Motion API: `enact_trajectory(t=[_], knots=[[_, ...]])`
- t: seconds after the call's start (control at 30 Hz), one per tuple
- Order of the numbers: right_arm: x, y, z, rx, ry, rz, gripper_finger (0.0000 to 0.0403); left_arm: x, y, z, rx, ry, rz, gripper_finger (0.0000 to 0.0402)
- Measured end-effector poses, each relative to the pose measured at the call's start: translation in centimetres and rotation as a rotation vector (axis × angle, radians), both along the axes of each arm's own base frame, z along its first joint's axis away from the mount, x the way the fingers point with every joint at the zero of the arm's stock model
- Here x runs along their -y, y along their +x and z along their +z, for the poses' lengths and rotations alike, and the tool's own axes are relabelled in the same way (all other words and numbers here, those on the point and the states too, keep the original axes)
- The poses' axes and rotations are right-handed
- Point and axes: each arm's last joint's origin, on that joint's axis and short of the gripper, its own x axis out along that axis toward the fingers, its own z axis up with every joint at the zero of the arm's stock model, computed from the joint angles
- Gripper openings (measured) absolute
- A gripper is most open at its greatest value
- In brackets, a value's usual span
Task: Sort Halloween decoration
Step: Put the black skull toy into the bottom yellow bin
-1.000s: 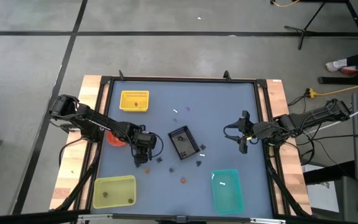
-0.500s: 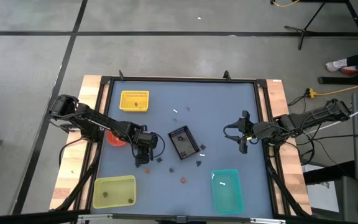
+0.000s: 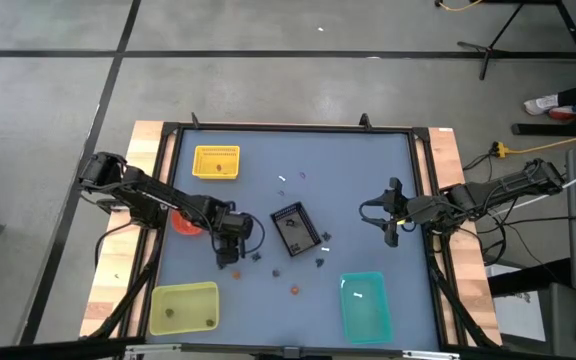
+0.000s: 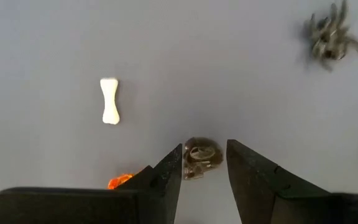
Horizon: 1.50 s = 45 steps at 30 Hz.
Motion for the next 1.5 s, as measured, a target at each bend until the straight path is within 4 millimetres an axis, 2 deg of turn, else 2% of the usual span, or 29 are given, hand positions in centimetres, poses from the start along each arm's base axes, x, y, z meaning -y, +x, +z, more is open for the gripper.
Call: enact_trajectory(t=[0.43, 0.73, 1.13, 1.27, 1.5], knots=[[0.0, 0.0, 0.0, 0.0, 0.0, 0.0, 0.0215, -0.1, -0.1, -0.3, 0.019, 0.005, 0.01, 0.0109], [0.0, 0.0, 0.0, 0.0, 0.0, 0.0, 0.0215, -0.1, -0.1, -0.3, 0.017, 0.006, 0.011, 0.007], [0.0, 0.0, 0.0, 0.0, 0.0, 0.0, 0.0215, -0.1, -0.1, -0.3, 0.013, 0.007, 0.01, 0.0068], [0.0, 0.0, 0.0, 0.0, 0.0, 0.0, 0.0215, 0.0, 0.2, 0.4, -0.008, -0.001, 0.007, 0.0067], [0.0, 0.0, 0.0, 0.001, 0.0, 0.0, 0.0215, 0.6, 1.4, 3.3, -0.04, -0.085, -0.019, 0.0067]])
